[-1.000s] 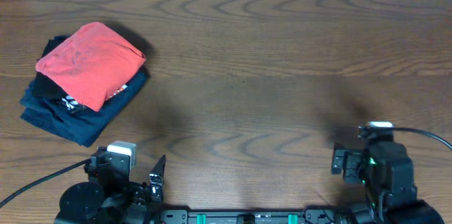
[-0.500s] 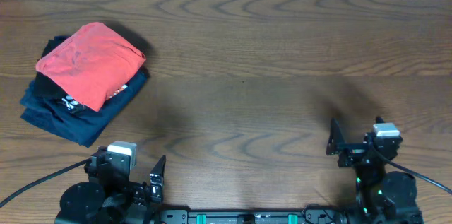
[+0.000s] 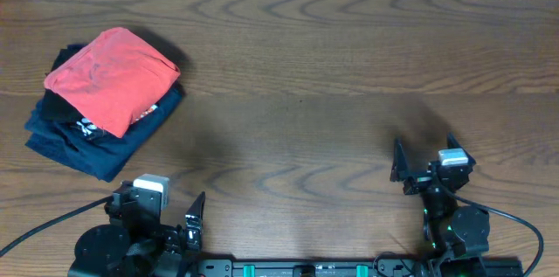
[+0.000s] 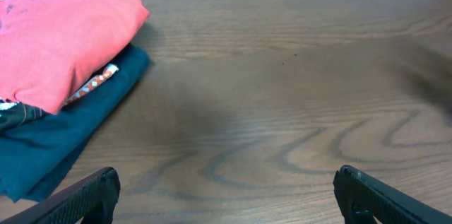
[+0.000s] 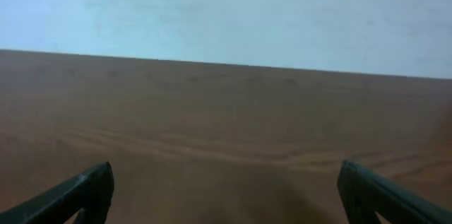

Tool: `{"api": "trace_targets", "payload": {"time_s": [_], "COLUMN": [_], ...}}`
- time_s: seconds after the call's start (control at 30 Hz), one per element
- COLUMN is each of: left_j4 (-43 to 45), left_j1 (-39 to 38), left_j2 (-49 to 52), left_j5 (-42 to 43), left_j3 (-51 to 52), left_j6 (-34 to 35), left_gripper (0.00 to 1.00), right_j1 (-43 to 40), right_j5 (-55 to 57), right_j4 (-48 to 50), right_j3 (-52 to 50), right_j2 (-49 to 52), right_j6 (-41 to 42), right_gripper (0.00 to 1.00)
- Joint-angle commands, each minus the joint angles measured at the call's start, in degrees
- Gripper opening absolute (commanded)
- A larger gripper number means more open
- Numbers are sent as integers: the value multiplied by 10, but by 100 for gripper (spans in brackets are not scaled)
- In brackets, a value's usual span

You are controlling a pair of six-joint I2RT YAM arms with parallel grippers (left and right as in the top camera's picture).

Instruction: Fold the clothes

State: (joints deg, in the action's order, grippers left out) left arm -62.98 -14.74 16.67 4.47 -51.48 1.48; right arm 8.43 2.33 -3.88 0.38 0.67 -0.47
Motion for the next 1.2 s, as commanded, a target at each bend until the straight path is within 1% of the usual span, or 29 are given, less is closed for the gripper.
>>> {"api": "trace_targets", "payload": {"time_s": [0.0,1.03,1.17], "left_j4": [0,-1,-25], "left_j1": [-2,-2,0], "left_j2": [0,0,-5], "left_j5": [-4,-4,-12], "left_j3": [1,1,7], "left_j6": [3,3,-3], "left_gripper": [98,98,98], "right_j1": [-5,-5,-5], "right_j5": [-13,-13,-13], "right_j4": [-2,-3,-3], "right_j3": [-1,-1,-1], "right_j2": [-4,-3,-3], "right_j6": [-22,-22,-22], "right_gripper": [99,99,99]}}
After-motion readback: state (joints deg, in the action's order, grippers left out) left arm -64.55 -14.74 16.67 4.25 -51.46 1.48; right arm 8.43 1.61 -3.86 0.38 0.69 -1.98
